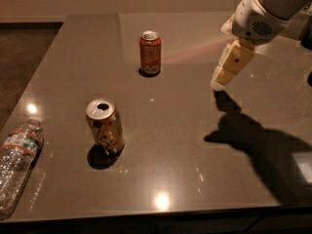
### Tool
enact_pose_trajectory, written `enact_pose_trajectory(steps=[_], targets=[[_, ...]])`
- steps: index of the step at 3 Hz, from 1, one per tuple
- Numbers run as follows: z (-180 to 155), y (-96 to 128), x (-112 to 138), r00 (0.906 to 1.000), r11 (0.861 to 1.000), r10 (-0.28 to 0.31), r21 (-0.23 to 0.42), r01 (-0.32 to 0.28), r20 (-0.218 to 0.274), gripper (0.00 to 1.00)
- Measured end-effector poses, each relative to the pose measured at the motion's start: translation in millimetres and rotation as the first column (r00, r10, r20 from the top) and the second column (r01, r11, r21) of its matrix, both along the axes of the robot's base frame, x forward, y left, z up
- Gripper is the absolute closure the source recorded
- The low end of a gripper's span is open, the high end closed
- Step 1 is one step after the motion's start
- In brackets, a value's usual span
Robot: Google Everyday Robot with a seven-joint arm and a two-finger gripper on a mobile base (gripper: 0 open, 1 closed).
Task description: Knock coke can over
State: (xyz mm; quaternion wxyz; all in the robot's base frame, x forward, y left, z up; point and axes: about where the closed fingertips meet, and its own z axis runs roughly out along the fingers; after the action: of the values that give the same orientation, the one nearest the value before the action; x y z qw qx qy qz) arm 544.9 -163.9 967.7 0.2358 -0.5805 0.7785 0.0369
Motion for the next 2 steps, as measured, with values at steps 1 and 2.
enact_pose_trajectory(steps=[1, 2], targets=[[-0.8, 25.9, 37.5, 0.9988, 0.997, -0.035, 0.067, 0.033, 0.035, 0.00], [-8.3, 59.7, 68.7, 0.9963, 0.986, -0.077, 0.151, 0.070, 0.038, 0.00]])
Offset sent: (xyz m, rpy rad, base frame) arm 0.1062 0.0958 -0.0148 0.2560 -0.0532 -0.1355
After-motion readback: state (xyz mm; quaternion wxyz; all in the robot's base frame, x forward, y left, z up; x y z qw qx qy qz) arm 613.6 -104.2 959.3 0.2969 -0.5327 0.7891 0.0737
